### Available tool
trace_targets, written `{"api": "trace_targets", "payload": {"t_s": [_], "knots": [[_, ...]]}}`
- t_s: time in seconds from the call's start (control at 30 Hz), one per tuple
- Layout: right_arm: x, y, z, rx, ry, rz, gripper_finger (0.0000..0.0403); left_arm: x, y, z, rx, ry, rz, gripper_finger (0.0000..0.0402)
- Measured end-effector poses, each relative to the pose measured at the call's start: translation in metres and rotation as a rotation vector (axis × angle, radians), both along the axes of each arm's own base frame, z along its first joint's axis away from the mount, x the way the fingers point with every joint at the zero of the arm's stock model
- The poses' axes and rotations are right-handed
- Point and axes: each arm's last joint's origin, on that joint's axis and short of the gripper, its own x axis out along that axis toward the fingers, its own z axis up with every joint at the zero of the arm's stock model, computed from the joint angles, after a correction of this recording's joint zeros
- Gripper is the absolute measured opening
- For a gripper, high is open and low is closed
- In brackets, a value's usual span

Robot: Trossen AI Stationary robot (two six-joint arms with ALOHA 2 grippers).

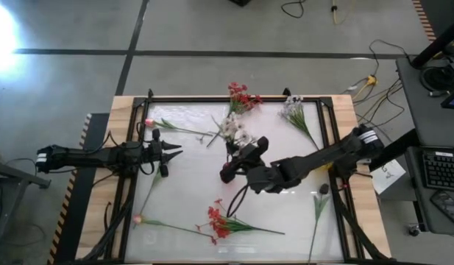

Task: Sort flowers into vase by color
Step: Put the bottom white flowers into the red vase

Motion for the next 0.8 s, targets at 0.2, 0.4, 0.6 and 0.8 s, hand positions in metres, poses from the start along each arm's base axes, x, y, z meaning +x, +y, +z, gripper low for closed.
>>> {"api": "trace_targets", "payload": {"t_s": [0.2, 0.4, 0.6, 0.8], "knots": [[0.003, 0.001, -0.005, -0.002, 0.007, -0.002, 0.0018, 0.000, 0.000, 0.001, -0.146, -0.062, 0.031, 0.0075], [0.001, 0.000, -0.013, -0.012, 0.044, -0.005, 0.0018, 0.002, 0.000, 0.011, -0.614, -0.316, 0.098, 0.0075], [-0.001, -0.003, -0.028, 0.050, 0.015, -0.022, 0.0046, 0.003, -0.001, 0.025, -0.899, -0.517, 0.047, 0.0075], [0.002, -0.007, -0.030, 0.101, 0.029, 0.044, 0.0116, 0.003, -0.004, 0.051, -0.841, -0.503, -0.095, 0.0070]]}}
